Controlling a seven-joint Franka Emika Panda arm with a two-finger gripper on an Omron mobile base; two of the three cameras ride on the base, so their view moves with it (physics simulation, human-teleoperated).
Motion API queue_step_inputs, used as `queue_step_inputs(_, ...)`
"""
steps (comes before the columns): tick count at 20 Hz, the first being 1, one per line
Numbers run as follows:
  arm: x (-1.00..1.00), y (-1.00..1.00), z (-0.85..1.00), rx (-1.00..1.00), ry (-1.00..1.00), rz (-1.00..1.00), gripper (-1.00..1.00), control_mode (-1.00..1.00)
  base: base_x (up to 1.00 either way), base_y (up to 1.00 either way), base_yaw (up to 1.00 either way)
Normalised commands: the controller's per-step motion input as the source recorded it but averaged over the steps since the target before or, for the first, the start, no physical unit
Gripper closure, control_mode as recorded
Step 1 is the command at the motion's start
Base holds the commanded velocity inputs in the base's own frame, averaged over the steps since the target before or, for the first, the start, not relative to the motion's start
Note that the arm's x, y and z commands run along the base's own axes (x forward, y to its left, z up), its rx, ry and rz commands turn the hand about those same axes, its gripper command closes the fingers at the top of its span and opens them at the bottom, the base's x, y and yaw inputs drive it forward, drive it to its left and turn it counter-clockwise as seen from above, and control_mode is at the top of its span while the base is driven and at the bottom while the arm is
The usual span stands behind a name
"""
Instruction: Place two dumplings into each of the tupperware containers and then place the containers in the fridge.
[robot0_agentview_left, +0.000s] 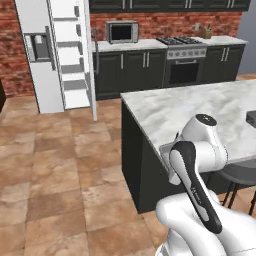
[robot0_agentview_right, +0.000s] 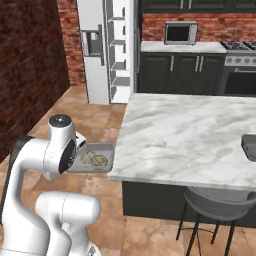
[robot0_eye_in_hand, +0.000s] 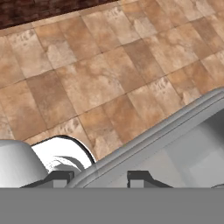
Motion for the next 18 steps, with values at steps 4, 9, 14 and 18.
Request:
queue_step_inputs(4,0.00,0.00,0.00,0.00,0.00,0.00,1.00,1.00,0.45,1.00,-0.08)
queue_step_inputs(9,0.00,0.00,0.00,0.00,0.00,0.00,1.00,1.00,0.84,1.00,-0.03)
queue_step_inputs(14,0.00,0.00,0.00,0.00,0.00,0.00,1.00,1.00,1.00,0.99,0.00)
queue_step_inputs(18,0.00,0.00,0.00,0.00,0.00,0.00,1.00,1.00,1.00,0.91,0.00)
